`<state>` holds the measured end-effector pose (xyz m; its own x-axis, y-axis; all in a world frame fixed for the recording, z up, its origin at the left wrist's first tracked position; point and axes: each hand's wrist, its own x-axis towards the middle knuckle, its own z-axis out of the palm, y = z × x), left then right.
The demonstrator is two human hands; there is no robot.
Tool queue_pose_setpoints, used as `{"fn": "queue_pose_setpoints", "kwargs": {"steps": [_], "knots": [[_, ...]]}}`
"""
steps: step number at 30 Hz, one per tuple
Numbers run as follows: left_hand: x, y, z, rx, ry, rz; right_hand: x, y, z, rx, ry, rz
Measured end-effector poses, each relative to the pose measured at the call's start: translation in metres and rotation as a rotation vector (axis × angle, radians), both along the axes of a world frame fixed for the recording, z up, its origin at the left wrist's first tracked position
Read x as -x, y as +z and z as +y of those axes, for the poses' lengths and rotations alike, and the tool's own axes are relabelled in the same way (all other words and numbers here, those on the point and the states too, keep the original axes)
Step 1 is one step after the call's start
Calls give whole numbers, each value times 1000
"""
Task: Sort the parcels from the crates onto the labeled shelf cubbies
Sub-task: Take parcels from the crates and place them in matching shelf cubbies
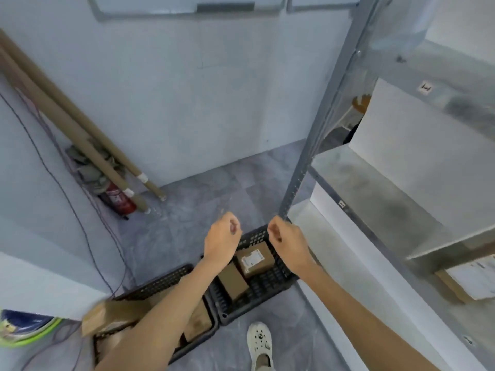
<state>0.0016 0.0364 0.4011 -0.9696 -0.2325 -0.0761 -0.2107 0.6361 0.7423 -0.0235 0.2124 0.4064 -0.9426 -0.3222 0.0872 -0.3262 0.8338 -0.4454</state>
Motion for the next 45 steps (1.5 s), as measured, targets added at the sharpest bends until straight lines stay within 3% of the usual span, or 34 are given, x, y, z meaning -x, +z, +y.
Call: {"fn": "queue_pose_setpoints", "kwargs": {"steps": [9, 20, 23, 26, 29, 34, 39, 45], "knots": [[51, -167, 0, -119, 173, -322, 86, -167, -10, -61, 107, -236], [82, -555, -11, -302, 420, -577, 124, -550, -34, -177, 63, -619], [83, -653, -12, -324, 479, -763, 125, -641, -37, -204, 9, -815], [78, -713, -6, -584, 606, -916, 122, -708, -44, -217, -32, -1002], [77, -735, 3, -716, 593, -925, 121, -748, -51, -121, -124, -1126], [69, -720, 5, -831, 660, -899, 110, -742, -53, -45, -199, -1026], [72, -622, -4, -857, 620, -890, 106, -649, -44, 66, -215, -941], [110, -438, -21, -807, 492, -740, 145, -456, -41, 313, -222, -812]]}}
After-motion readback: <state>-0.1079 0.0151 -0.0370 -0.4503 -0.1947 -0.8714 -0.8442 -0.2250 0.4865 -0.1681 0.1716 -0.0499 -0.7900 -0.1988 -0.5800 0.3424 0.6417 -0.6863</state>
